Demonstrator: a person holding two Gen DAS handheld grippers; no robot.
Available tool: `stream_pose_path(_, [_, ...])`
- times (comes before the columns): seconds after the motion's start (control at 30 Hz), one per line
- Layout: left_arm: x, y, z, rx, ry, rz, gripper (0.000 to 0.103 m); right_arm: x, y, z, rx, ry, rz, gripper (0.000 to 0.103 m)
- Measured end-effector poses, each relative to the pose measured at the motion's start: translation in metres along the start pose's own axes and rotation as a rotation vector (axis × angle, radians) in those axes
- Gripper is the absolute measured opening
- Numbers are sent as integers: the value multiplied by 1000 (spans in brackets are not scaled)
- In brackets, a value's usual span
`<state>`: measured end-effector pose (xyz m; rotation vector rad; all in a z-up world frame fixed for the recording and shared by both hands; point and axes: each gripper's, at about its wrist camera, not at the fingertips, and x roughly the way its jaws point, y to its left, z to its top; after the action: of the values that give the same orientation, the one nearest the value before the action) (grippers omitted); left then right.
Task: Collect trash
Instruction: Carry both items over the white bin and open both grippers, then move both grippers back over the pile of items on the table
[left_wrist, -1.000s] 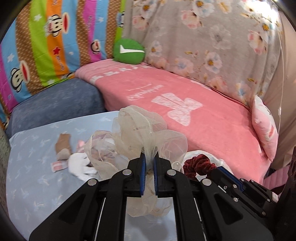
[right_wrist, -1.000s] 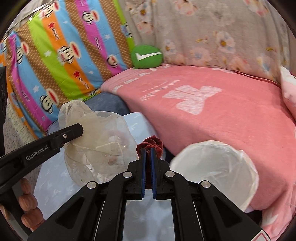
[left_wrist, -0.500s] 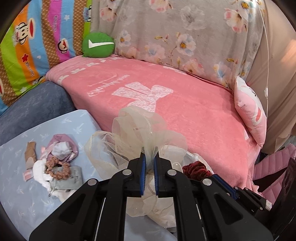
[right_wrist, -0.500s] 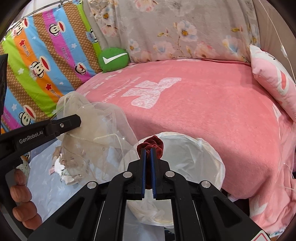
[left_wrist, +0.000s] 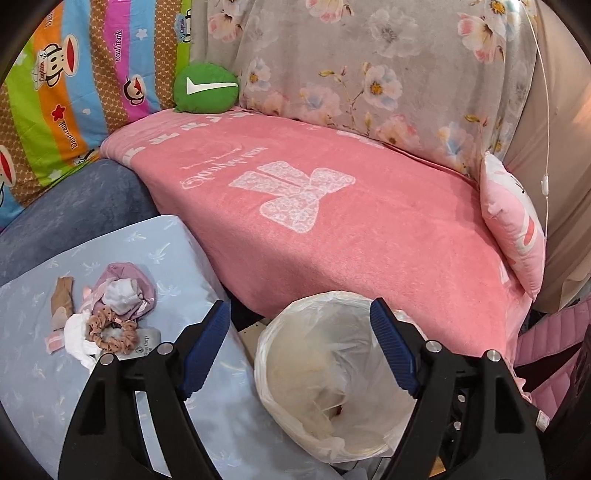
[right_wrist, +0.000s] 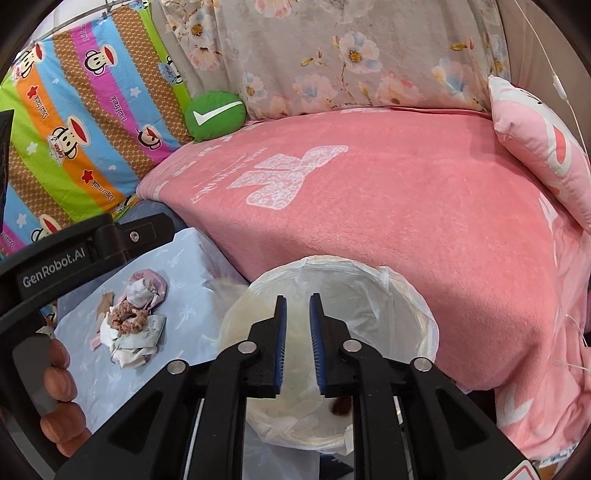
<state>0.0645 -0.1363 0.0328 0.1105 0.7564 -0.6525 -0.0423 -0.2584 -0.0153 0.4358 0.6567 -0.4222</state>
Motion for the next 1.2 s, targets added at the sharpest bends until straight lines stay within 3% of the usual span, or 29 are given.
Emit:
stream_pose_path(0.23, [1, 14, -8, -25, 21, 37, 75, 0, 11, -3, -17, 1, 12, 26])
stream_pose_path(1.2, [-18, 84, -35, -144, 29, 133, 75, 7, 80, -18, -145, 46, 79, 30])
